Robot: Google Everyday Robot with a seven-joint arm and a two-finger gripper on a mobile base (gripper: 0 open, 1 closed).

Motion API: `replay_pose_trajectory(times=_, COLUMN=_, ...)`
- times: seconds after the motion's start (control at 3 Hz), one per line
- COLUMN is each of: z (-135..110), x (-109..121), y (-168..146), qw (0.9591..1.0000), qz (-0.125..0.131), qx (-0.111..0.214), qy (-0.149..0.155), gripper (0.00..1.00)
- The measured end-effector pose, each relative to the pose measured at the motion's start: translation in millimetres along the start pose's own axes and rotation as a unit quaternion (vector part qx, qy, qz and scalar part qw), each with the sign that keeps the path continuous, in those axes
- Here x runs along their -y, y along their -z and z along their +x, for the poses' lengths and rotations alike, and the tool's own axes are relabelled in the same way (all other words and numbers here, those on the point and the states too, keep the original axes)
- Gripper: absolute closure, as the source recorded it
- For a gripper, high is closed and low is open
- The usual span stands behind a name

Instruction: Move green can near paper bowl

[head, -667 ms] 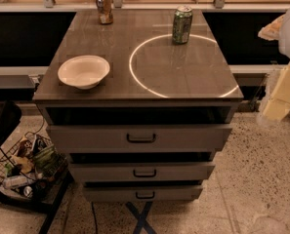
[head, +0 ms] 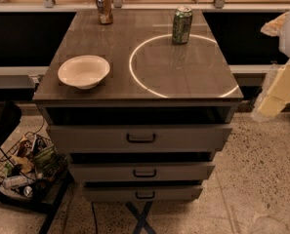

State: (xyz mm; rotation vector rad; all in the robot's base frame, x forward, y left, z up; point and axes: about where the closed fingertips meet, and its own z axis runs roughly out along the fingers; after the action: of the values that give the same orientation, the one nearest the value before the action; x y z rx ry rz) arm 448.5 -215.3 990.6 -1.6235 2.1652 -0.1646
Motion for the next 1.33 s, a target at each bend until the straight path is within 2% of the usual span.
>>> replay_pose_trajectory(times=0.33, z=19, x=21, y=-21, qw=0.9966, qz=0.037, qx=0.05, qy=-0.055, gripper=0.0)
replay_pose_trajectory(times=0.67, z=24, x=67, y=-35, qw=0.9841, qz=0.088, qx=0.128, qy=-0.086, gripper=0.0)
replay_pose_trajectory(times=1.0, z=12, x=117, y=-42, qw=0.9593, qz=0.145, qx=0.218, qy=-0.105, gripper=0.0)
replay_pose_trajectory(times=1.33, z=-2, x=159, y=-44, qw=0.928, qz=0.197, qx=0.287, qy=-0.132, gripper=0.0)
